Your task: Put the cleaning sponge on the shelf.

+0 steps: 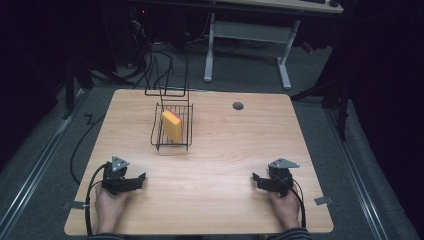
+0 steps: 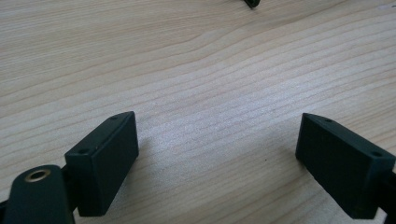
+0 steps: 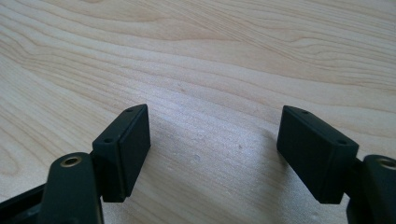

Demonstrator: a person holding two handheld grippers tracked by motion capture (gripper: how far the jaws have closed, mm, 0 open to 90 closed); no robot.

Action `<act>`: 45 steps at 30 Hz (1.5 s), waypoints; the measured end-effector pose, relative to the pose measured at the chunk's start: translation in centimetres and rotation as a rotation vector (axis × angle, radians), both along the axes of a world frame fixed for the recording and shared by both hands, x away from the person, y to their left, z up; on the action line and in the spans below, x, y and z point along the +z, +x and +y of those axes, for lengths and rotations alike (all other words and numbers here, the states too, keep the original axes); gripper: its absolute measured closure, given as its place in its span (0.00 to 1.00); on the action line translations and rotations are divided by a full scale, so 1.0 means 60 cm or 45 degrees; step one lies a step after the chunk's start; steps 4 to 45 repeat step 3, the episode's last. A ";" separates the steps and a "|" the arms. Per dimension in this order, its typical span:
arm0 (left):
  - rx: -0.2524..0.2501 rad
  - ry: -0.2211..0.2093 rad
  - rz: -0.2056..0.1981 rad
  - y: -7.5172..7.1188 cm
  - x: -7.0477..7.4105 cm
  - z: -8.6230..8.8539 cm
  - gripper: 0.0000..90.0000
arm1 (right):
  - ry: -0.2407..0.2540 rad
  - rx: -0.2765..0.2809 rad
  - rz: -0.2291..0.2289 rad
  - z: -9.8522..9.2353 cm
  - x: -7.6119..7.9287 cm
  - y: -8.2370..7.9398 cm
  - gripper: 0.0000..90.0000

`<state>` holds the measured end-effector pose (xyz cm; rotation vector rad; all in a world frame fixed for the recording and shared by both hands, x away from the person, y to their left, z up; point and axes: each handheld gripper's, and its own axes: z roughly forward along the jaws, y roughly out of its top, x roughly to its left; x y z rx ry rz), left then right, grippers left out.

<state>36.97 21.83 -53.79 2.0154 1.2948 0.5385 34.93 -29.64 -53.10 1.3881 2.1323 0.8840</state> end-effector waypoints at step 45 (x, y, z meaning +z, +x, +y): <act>0.000 -0.003 0.000 0.000 0.000 0.000 0.15 | 0.000 0.000 0.000 0.000 0.000 0.000 0.29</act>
